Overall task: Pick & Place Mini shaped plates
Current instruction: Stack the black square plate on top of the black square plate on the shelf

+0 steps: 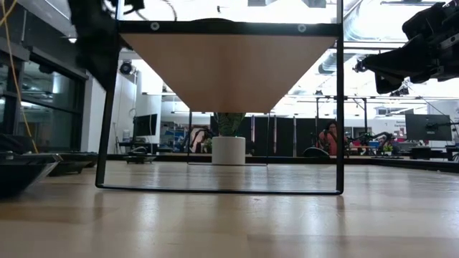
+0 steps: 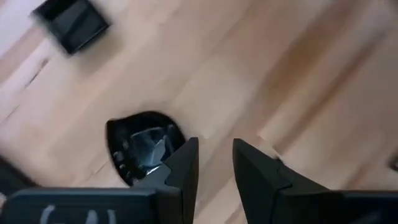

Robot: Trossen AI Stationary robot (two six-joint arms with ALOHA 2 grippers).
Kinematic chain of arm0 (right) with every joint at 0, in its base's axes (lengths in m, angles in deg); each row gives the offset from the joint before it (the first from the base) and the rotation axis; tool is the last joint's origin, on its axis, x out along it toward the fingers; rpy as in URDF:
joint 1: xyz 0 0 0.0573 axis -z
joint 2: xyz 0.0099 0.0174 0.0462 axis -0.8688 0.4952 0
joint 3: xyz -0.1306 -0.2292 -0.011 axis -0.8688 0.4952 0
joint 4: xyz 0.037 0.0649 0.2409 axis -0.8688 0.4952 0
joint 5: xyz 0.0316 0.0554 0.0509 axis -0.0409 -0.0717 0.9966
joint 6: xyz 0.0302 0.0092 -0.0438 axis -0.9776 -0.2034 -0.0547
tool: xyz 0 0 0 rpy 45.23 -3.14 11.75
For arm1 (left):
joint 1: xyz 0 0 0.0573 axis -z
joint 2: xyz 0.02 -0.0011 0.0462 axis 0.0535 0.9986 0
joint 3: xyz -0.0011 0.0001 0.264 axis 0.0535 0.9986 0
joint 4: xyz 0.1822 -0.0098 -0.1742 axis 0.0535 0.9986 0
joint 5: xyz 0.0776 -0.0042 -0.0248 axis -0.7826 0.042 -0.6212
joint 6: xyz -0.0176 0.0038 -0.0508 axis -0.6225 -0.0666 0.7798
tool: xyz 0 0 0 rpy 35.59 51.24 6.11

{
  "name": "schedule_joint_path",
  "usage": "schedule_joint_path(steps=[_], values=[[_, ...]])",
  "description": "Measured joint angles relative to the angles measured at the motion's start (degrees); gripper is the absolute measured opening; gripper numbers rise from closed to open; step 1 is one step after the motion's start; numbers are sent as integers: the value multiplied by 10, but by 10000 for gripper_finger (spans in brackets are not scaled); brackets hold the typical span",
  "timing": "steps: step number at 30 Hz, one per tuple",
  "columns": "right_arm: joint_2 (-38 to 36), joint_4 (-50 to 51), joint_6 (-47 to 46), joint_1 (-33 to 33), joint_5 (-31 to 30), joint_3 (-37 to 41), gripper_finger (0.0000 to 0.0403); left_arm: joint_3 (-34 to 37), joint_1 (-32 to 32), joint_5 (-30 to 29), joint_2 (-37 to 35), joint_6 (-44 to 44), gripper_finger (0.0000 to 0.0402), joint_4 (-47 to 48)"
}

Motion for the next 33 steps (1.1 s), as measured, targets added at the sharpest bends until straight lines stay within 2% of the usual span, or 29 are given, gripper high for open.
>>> schedule_joint_path(steps=[5,8,12,20,25,33], values=[[0,0,0,0,0,0,12,65,-2,-51,-10,74,95,-46],[0,0,0,0,0,0,12,90,-12,-80,-8,81,95,-103],[0,0,0,0,0,0,12,99,-53,-85,2,70,95,-138],[0,0,0,0,0,0,12,100,-171,-61,36,23,95,-183],[0,0,0,0,0,0,12,100,-241,4,80,-3,95,-225],[0,0,0,0,0,0,12,100,-333,19,159,-14,95,-276]])
